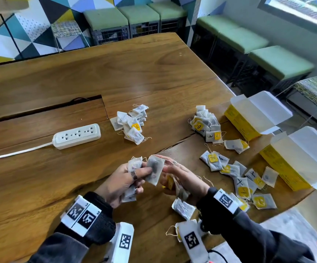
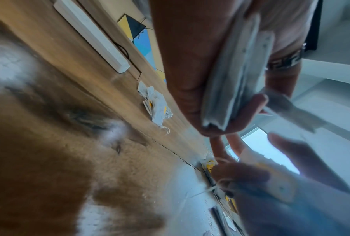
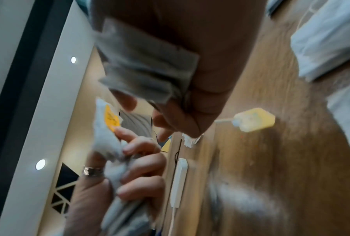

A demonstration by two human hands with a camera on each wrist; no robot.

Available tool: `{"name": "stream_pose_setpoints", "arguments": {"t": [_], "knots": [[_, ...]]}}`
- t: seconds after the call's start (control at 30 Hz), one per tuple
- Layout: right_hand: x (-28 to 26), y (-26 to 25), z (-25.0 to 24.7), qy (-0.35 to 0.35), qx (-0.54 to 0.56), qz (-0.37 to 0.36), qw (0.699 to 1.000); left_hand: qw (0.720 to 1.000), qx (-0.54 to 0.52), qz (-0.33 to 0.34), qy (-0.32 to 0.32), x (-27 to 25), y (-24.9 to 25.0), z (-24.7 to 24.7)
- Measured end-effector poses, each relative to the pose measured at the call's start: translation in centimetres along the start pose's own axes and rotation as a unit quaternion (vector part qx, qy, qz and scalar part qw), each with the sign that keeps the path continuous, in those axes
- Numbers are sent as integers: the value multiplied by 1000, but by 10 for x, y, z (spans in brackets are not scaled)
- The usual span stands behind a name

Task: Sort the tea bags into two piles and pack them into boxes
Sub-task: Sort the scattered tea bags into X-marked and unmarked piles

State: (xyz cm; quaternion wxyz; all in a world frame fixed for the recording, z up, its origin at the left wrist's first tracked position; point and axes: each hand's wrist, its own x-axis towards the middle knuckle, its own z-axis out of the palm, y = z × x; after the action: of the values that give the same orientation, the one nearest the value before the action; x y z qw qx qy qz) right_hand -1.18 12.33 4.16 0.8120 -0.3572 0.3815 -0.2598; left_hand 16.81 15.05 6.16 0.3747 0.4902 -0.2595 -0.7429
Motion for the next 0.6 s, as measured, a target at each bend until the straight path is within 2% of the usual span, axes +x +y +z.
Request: {"name": "stream_pose_setpoints", "arguments": {"t": [0.1,0.3,0.37,0.5,0.57,0.6], "knots": [[1,-5,4,5,48,63,997,999,13,-6,29,4,-2,-5],[6,-7,-11,53,28,101,993,999,37,-25,30,8,-9,-16],[5,-10,-22,89,8,87,992,999,34,-16,22,9,-9,-18],[14,-7,-48,175,-151,40,972,999,41,-12,7,12,-9,-21],[20,-4,-59,182,-308,36,933,999,45,-24,19,13,-11,-20],[21,-3,-63,175,-404,39,897,998,50,-25,25,13,-12,-20]]}}
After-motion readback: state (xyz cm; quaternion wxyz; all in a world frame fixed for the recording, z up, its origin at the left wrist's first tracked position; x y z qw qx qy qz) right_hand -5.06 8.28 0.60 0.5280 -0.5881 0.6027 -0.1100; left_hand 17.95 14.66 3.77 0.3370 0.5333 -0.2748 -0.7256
